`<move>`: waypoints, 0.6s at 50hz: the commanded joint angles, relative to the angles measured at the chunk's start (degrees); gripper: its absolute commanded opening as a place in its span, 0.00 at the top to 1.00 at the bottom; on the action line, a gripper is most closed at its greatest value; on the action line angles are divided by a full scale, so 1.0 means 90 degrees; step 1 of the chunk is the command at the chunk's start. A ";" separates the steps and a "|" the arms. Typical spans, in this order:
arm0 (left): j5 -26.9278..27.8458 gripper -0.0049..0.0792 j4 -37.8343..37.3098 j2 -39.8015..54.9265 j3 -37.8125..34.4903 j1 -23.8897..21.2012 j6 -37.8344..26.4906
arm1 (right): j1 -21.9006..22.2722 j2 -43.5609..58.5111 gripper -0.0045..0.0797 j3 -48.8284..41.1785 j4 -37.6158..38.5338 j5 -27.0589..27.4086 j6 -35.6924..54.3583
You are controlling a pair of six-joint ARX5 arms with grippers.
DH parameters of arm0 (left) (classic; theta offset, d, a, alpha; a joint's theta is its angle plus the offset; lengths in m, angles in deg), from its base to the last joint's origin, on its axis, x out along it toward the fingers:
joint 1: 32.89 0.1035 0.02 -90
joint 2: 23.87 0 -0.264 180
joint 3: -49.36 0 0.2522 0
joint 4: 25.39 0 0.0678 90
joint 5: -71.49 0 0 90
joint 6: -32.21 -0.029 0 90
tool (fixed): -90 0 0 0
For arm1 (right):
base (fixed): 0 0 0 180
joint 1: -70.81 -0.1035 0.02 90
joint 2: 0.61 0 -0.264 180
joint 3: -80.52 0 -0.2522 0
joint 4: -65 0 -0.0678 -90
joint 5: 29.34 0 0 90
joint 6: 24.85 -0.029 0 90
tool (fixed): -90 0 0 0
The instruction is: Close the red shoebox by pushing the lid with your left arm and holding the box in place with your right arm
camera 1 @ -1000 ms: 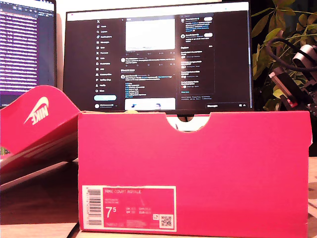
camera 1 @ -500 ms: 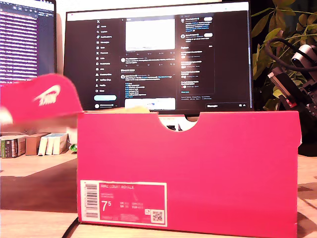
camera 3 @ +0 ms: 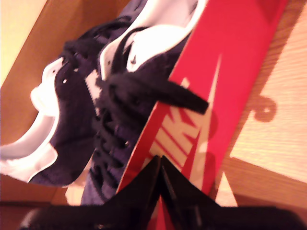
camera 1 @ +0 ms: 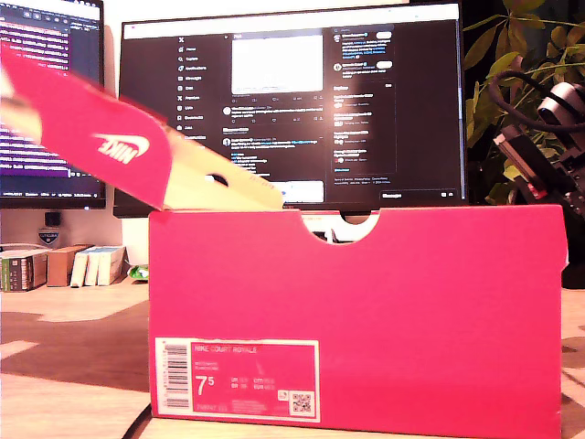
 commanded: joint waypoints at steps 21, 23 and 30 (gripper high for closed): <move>-0.0151 0.96 0.0670 0.0114 -0.0245 -0.1855 0.0923 | -0.0818 0.0027 0.96 0.0085 0.0056 -0.0274 -0.0017; -0.0238 0.96 0.0738 0.0114 -0.0245 -0.1991 0.0998 | -0.0831 0.0027 0.96 0.0085 0.0061 -0.0272 0.0002; -0.0578 0.96 0.0908 0.0117 -0.0245 -0.2487 0.1163 | -0.0835 0.0027 0.96 0.0085 0.0083 -0.0219 0.0056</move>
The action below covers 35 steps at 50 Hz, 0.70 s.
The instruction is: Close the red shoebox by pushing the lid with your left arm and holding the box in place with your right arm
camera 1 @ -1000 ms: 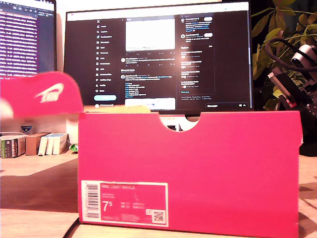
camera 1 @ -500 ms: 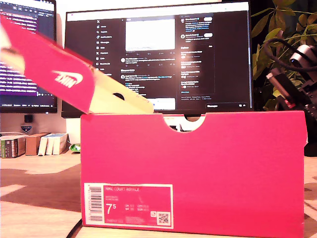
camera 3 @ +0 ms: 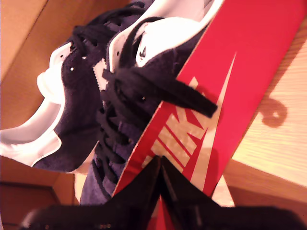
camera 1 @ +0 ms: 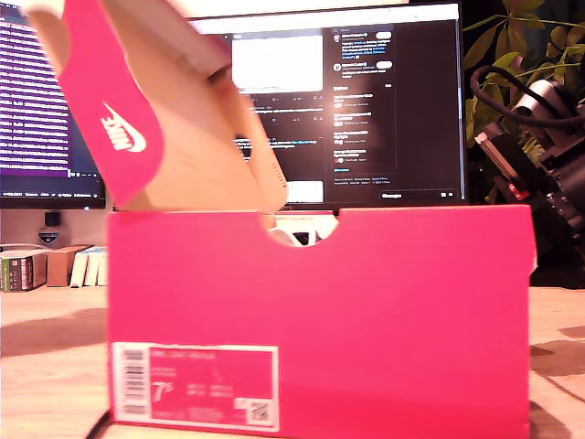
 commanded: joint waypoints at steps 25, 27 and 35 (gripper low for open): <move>-0.2069 0.96 0.1290 0.0410 -0.0644 -0.2132 0.0792 | 0.0335 0.0027 0.96 0.0085 0.0012 -0.0430 0.0131; -0.2497 0.96 0.1787 0.0410 -0.0644 -0.2317 0.0583 | 0.0444 0.0027 0.96 0.0085 -0.0066 -0.0459 0.0231; -0.3155 0.96 0.3104 0.0410 -0.0644 -0.2895 0.0010 | 0.1299 0.0022 0.96 0.0097 -0.0658 -0.0311 0.0840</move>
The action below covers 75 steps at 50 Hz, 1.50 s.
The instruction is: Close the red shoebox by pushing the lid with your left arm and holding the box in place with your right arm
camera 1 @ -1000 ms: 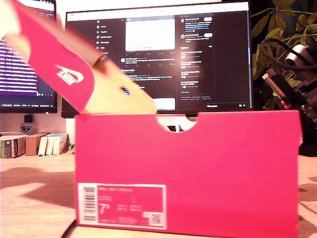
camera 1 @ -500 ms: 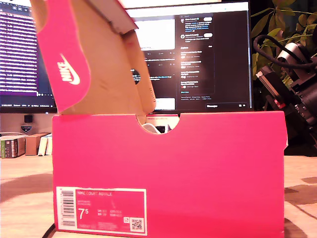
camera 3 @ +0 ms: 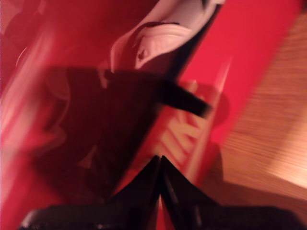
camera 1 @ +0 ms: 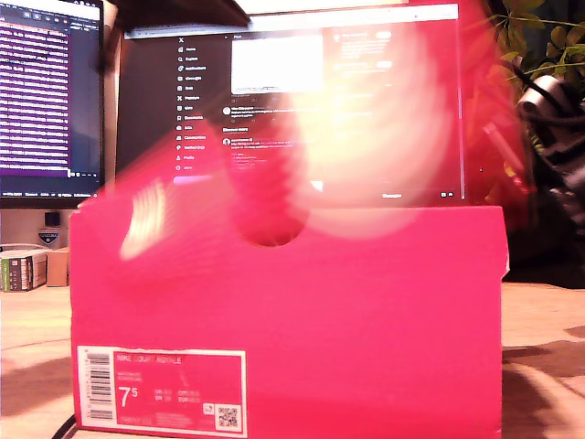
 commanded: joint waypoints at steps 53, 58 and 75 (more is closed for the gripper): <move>-0.0007 0.96 -0.1826 -0.0248 0.0068 0.0478 -0.1144 | -0.0209 0.0068 0.96 0.1564 -0.1702 -0.1518 0.0114; 0.0002 0.96 -0.1802 -0.0248 0.0068 0.0551 -0.1141 | -0.0418 0.0068 0.96 0.1564 -0.2110 -0.0627 0.0561; -0.0034 0.96 -0.1763 -0.0321 0.0068 0.0653 -0.1324 | -0.0503 -0.0073 0.96 0.1574 -0.1314 -0.0600 0.0840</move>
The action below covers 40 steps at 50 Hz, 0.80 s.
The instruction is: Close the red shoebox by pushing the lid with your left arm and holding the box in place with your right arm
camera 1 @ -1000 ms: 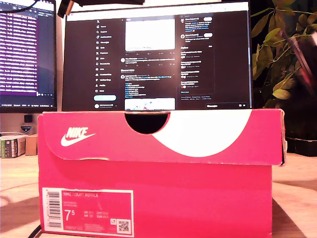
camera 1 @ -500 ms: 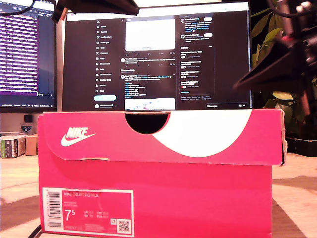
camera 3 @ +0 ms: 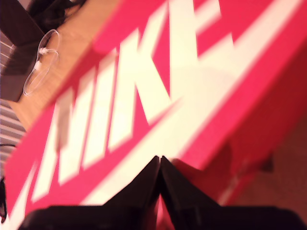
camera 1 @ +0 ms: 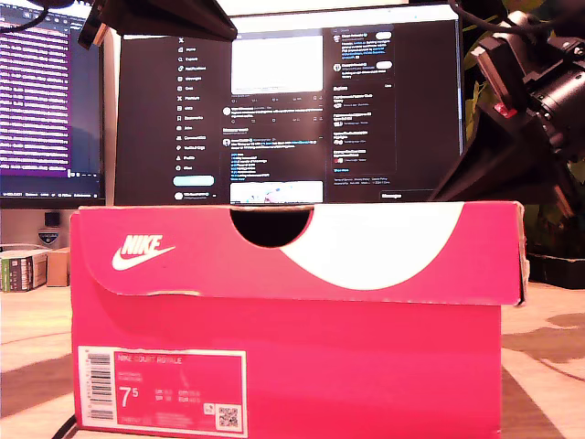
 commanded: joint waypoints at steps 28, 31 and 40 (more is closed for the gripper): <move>-0.0585 0.96 -0.1171 -0.0838 -0.0063 0.1681 -0.1192 | 0.1022 -0.1545 0.96 -0.0126 0.0393 0.0602 0.0034; -0.0678 0.96 -0.1328 -0.0967 -0.0063 0.1950 -0.1192 | 0.1246 -0.1693 0.96 -0.0126 0.0367 0.0695 0.0036; -0.0777 0.96 -0.1392 -0.1292 -0.0063 0.2715 -0.1256 | 0.1707 -0.1911 0.96 -0.0124 0.0306 0.0736 -0.0221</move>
